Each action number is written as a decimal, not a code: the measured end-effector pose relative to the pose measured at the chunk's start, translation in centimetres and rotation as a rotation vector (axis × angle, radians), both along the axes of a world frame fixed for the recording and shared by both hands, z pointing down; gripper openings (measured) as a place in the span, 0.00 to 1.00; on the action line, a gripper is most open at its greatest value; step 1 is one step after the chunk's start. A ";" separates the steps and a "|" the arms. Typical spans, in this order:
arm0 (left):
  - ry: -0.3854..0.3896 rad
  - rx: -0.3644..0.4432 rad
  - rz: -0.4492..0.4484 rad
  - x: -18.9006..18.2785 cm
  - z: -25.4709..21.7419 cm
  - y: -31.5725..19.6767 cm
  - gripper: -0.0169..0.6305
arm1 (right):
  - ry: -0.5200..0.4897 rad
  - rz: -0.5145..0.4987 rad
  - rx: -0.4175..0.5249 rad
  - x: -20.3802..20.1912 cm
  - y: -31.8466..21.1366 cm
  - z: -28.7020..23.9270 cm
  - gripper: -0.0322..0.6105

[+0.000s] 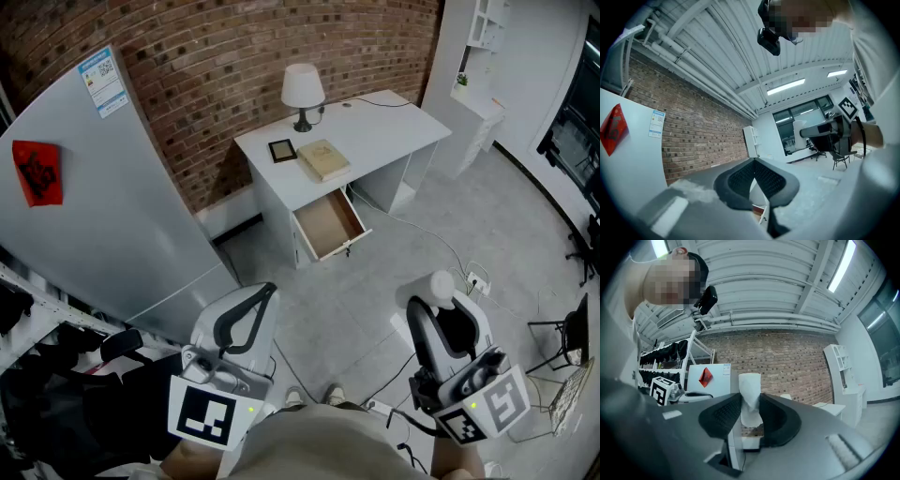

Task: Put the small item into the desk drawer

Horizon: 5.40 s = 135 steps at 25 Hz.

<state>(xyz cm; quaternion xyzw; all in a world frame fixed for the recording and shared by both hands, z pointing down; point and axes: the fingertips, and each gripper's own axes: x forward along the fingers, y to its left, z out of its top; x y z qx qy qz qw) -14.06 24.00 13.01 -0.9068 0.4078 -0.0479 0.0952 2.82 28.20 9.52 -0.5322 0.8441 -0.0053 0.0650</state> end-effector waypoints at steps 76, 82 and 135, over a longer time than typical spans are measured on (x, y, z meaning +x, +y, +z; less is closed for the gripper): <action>-0.104 -0.569 0.034 13.2 35.2 -47.6 0.03 | 0.144 -0.113 -0.820 6.5 -52.8 46.1 0.25; -0.123 -0.668 -0.007 14.8 42.7 -49.3 0.03 | 0.196 -0.181 -0.938 6.6 -54.4 55.1 0.25; -0.120 -0.831 -0.103 13.3 49.1 -48.0 0.03 | 0.188 -0.202 -0.971 6.5 -54.5 57.1 0.09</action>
